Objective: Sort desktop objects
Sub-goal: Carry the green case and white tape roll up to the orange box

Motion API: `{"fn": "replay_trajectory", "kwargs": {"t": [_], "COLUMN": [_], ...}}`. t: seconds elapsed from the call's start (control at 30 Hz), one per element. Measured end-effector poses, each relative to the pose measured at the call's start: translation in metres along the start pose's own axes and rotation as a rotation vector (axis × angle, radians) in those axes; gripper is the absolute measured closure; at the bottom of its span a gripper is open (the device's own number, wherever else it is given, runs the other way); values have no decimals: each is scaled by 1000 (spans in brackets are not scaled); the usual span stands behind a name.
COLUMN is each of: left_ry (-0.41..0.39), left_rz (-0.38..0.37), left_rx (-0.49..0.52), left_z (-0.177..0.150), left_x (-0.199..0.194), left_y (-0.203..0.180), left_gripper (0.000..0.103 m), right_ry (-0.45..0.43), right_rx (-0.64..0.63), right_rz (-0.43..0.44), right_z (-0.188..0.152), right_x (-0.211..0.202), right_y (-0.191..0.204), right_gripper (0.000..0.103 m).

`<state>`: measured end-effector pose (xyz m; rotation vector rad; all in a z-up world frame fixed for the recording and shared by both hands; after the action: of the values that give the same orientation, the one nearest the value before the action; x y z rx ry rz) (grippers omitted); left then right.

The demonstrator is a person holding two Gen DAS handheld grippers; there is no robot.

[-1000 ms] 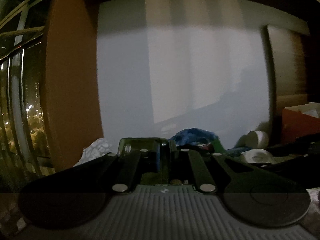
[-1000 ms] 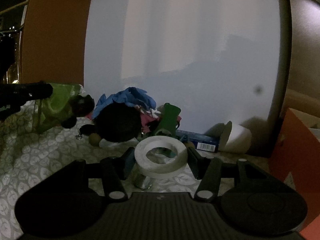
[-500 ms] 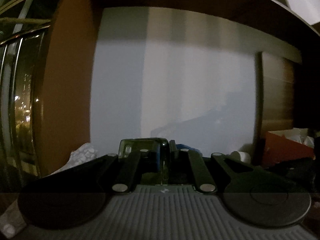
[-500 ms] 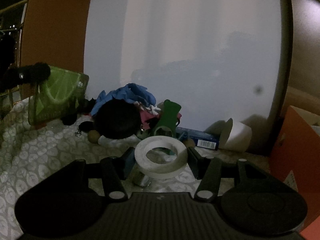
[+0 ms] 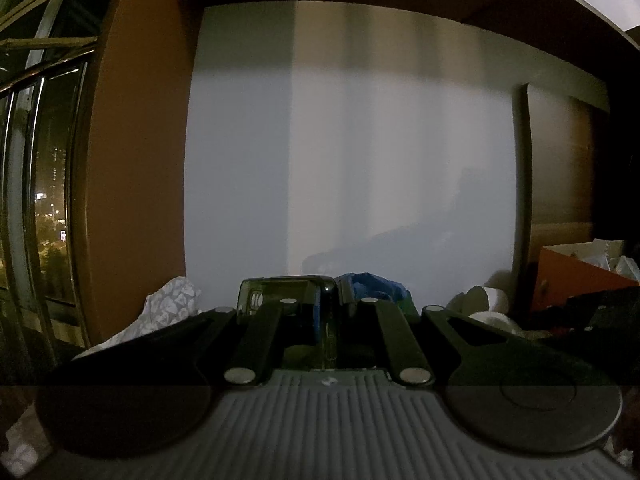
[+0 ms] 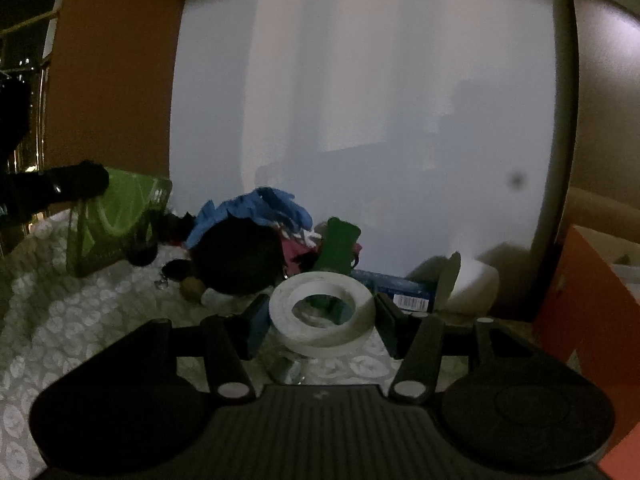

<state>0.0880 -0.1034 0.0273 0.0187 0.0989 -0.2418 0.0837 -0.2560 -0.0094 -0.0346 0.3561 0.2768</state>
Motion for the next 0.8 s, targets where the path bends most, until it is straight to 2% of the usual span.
{"fn": "replay_trajectory", "kwargs": {"t": [0.2,0.8], "left_ry": [14,130], "left_rz": [8,74], "left_rx": [4,65], "left_z": [3,13], "left_x": [-1,-8], "left_y": [-6,-32], "left_gripper": [93,93], "right_ry": [-15,-71], "right_rx": [21,34], "right_rz": [-12,-32], "right_z": [5,24], "right_x": [-11,-59], "right_y": [-4,-7], "right_gripper": [50,50]}}
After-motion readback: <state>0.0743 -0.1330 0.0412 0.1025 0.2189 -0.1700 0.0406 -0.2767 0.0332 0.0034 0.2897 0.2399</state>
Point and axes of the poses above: each gripper's, at about its wrist camera, not at the fingertips, and x roughly the way its jaws point, y to its left, z to its top, the point moved 9 cm from there along x, roughly the way its jaws point, and after that the axes turned 12 degrees about z, right-handed, at the moved point
